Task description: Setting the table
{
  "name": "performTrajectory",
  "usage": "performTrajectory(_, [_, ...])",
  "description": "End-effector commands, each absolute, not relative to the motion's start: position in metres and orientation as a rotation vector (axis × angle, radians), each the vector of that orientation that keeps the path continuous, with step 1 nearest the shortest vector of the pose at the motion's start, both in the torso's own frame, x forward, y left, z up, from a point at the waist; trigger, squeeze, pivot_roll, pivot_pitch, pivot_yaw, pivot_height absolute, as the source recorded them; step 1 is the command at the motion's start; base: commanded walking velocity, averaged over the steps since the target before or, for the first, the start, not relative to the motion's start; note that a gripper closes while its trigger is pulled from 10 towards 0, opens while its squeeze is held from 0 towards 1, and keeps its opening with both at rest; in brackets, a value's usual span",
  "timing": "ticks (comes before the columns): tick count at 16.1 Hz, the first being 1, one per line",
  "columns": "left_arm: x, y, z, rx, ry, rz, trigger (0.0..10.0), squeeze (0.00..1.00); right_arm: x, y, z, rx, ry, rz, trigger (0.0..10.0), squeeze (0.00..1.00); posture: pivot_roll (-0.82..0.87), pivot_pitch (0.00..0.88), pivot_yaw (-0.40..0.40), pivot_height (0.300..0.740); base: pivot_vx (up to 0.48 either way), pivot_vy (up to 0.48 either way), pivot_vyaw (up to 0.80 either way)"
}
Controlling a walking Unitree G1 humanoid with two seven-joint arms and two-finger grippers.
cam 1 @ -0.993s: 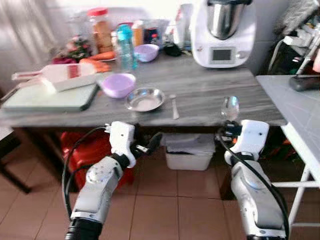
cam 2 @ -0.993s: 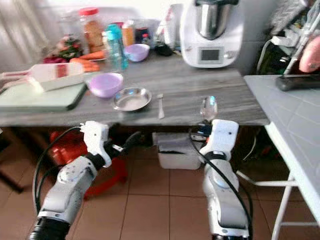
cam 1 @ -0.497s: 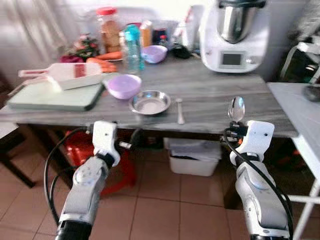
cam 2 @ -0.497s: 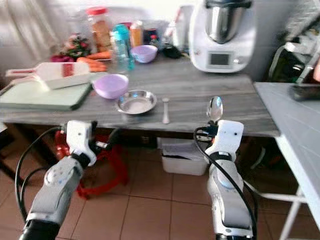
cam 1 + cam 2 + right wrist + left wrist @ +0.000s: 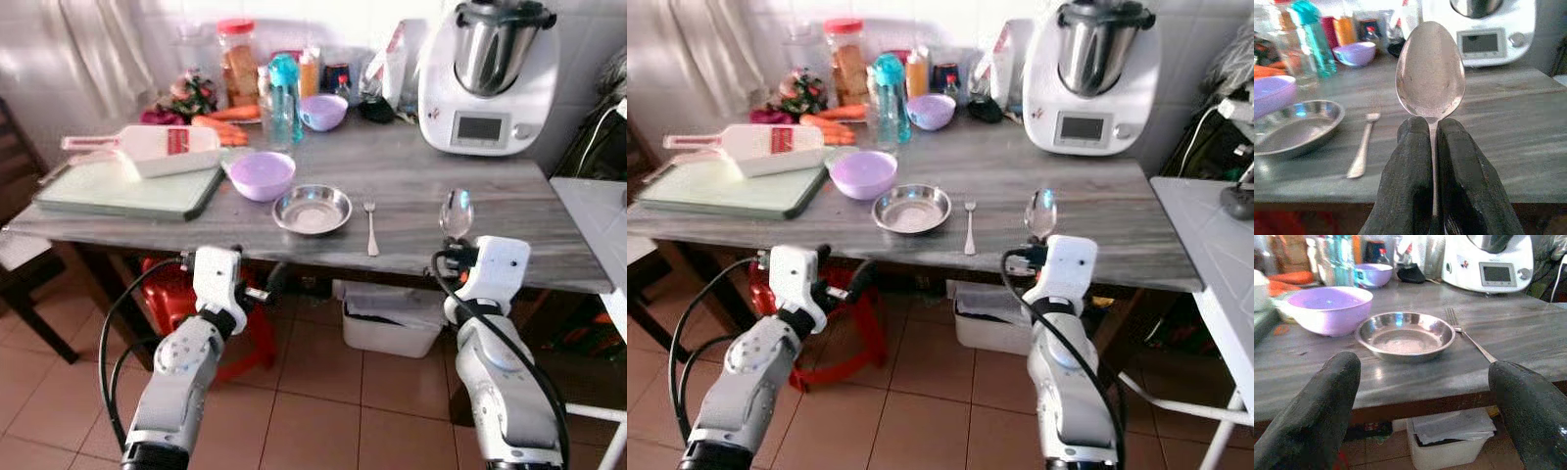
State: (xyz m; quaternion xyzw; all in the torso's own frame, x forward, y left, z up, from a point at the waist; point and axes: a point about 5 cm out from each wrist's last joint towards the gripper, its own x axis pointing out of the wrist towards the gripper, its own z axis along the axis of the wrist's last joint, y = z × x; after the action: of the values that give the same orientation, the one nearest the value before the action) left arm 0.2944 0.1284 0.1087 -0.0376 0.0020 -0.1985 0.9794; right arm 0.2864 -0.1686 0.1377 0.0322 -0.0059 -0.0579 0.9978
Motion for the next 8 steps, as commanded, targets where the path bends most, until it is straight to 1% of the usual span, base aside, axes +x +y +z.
performTrajectory(1, [0.2957,0.1287,0.113,-0.066,-0.009,-0.412,10.0,0.0,0.2863,-0.1694,0.1405,0.069,-0.024,-0.12,10.0,0.0,-0.03,0.0,0.039,0.74,0.48,0.0,0.0])
performTrajectory(8, [0.2929,0.1257,0.1113,-0.072,0.004,-0.426,10.0,0.0,0.2873,-0.1672,0.1401,0.069,-0.023,-0.116,10.0,0.0,-0.03,0.0,0.037,0.74,0.48,0.0,0.0])
